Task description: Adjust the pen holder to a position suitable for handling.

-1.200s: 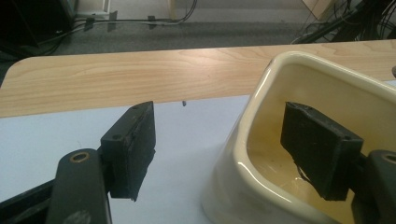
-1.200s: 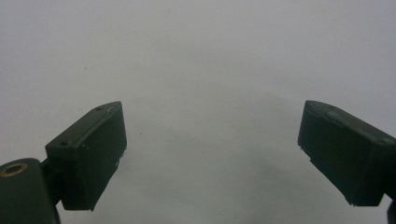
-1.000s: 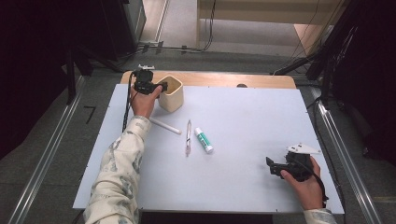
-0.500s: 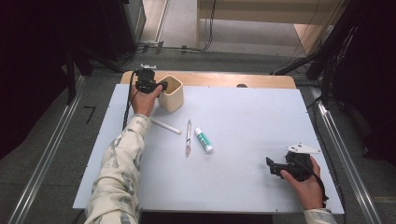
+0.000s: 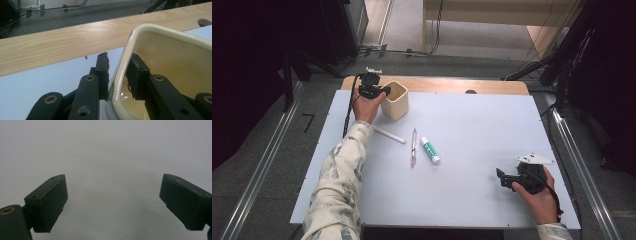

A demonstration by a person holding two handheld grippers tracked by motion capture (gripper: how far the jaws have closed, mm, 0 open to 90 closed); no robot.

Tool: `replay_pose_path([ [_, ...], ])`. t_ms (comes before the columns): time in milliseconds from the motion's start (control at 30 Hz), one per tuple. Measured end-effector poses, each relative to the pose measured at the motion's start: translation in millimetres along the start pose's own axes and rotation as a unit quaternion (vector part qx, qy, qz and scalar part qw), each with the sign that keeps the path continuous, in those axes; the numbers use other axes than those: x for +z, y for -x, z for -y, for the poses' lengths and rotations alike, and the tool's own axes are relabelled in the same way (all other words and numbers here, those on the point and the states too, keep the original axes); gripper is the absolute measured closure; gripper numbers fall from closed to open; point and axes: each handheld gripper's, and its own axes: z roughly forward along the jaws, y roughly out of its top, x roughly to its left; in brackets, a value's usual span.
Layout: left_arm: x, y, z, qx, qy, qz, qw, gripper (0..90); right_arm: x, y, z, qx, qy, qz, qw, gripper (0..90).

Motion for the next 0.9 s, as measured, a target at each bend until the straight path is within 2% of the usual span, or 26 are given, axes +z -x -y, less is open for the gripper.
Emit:
replay_pose_path([
  [200,-3.2,5.8,-0.3,0.016,-0.014,-0.020,0.9996,77.6,-0.4,-0.4,-0.3,-0.001,0.000,-0.001,1.0000,6.7],
  [333,-6.1,8.3,-0.1,0.017,-0.022,-0.023,0.9994,82.8,-0.2,-0.5,-0.4,-0.001,0.001,-0.002,1.0000,6.7],
  [467,-7.7,11.7,0.2,0.023,-0.026,-0.036,0.9988,84.2,-0.2,-0.8,-0.6,-0.002,0.001,-0.002,1.0000,6.7],
  [700,-11.0,12.2,1.9,0.020,-0.027,-0.041,0.9986,85.1,-0.7,-0.7,-0.7,-0.002,0.004,-0.002,1.0000,6.7],
  [900,-14.4,10.9,5.0,0.010,-0.021,-0.040,0.9989,85.6,-1.1,-0.6,-0.9,-0.001,0.004,-0.002,1.0000,6.7],
])
